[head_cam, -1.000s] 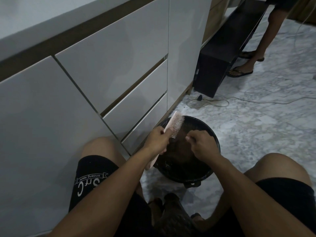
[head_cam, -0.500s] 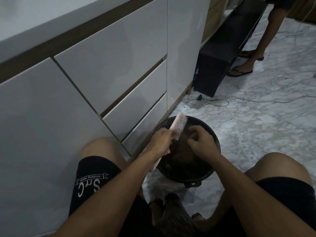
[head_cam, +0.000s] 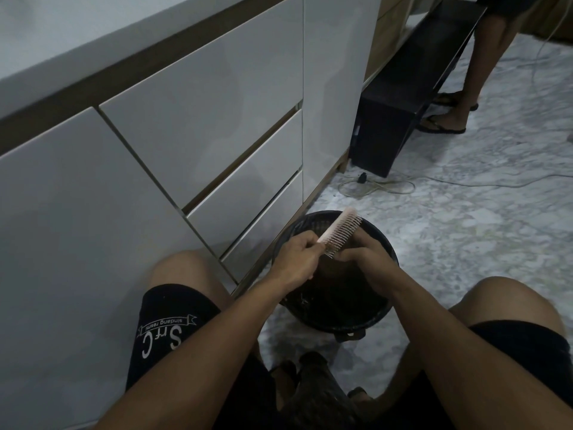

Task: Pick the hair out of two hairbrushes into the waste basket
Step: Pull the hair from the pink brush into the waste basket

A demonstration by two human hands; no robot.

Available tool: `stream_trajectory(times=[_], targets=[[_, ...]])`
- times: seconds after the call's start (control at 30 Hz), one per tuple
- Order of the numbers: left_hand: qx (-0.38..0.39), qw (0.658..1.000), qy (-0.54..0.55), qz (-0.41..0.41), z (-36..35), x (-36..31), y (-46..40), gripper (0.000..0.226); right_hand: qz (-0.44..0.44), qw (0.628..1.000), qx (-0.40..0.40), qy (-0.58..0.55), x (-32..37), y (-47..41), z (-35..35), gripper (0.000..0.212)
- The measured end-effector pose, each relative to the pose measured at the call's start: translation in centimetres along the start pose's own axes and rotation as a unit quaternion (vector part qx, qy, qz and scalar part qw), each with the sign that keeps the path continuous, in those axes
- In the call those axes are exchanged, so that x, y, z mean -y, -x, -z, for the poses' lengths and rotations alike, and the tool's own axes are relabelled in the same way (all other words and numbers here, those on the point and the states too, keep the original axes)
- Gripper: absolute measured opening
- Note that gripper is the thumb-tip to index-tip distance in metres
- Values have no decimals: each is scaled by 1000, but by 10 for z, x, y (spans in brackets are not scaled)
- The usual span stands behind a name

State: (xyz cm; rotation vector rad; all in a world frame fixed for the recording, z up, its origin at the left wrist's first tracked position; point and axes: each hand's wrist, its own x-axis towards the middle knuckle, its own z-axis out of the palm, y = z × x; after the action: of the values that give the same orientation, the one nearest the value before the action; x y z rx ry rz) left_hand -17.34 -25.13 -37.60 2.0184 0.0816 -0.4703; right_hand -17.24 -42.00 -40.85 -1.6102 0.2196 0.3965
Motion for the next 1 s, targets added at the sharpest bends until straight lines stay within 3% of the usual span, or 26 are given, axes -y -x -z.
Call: stream_trajectory(times=[0.07,0.1,0.2,0.4,0.6,0.7,0.87,1.0], targets=[[-24,999,-17,-14,0,2,-3,19,-1,1000,8,7,0,0,-3,14],[-35,999,-22,-17,1,2,-4,18,-5,1000,4,20,0,1,-5,6],[-72,996,-49,-23,4,3,-5,15,0,995,-7,95,2,4,-7,23],[-88,993,-76,-14,9,7,-7,13,25,978,-54,202,1,4,-2,31],[-59,997,-49,2,6,5,-4,18,46,984,-83,149,3,3,-12,7],[-42,998,-47,-4,2,4,-3,19,51,984,-92,145,3,5,-17,15],[-17,999,-50,-14,-2,8,-4,19,70,972,-89,206,0,5,-17,9],[-48,998,-35,-4,1,9,-5,21,46,954,-130,268,-3,3,-10,15]])
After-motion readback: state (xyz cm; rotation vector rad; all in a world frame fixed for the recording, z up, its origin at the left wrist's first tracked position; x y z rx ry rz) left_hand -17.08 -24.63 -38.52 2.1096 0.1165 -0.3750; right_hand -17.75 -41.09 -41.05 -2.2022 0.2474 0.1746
